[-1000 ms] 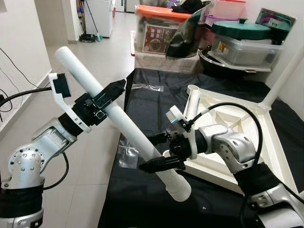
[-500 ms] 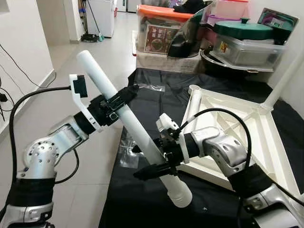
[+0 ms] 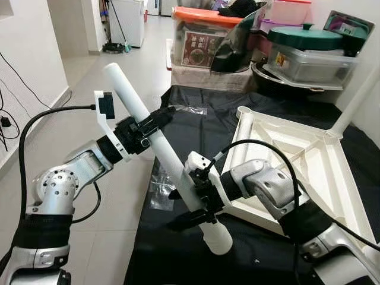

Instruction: Building children table

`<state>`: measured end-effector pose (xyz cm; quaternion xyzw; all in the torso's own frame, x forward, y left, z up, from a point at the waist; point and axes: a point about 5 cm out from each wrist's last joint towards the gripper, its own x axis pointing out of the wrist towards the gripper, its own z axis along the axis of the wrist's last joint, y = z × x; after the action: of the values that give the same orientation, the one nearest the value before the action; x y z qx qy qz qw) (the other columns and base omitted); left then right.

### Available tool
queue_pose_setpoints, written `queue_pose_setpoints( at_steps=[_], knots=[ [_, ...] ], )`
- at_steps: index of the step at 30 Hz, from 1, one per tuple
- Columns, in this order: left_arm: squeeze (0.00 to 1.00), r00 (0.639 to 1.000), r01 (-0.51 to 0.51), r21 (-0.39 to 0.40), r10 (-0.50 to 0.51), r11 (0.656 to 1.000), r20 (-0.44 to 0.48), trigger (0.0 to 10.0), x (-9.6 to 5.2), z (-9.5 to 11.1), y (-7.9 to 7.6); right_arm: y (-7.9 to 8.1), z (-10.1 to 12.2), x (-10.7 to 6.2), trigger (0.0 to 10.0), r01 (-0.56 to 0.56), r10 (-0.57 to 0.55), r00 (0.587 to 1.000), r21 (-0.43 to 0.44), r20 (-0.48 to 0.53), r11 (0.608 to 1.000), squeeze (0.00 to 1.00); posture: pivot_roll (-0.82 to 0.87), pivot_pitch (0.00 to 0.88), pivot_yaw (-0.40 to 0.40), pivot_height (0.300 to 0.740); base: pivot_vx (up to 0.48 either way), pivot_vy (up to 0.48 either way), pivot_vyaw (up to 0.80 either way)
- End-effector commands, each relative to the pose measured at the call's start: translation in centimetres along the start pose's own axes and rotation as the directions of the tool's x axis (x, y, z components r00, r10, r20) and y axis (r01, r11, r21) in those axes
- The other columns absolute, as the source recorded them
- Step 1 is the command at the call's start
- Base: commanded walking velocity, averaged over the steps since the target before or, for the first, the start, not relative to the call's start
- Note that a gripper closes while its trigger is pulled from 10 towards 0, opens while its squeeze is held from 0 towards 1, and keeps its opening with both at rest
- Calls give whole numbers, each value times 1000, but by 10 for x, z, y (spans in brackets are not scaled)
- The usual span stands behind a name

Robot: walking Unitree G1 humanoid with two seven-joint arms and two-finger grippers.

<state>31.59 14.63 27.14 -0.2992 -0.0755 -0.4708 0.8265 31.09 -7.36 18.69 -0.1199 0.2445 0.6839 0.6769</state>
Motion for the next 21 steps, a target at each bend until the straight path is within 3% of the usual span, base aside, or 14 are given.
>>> queue_pose_setpoints(
  at_steps=[1, 6, 7, 21],
  knots=[
    [0, 993, 94, 10, -94, 996, 71, 10000, 11, 9, -11, 1, -1, 10, 10000, -9, 10, 999, 11, -32, 1000, 0, 65, 12, -89, 740, 0, 0, 0],
    [0, 992, 94, 15, -95, 995, 77, 10000, 12, 10, -10, -2, 0, 11, 10000, 13, -12, 999, 20, -38, 1000, 0, 65, 13, -87, 740, 0, 0, 0],
    [0, 992, 95, 16, -95, 995, 78, 10000, 13, 11, -9, -3, 1, 12, 0, 20, -19, 999, 23, -41, 1000, 0, 65, 13, -87, 740, 0, 0, 0],
    [0, 992, 89, 4, -89, 996, 85, 10000, 13, 11, -5, -5, 7, 13, 0, 23, -23, 1000, 29, -18, 999, 0, 64, 14, -87, 740, 0, 0, 0]
  ],
)
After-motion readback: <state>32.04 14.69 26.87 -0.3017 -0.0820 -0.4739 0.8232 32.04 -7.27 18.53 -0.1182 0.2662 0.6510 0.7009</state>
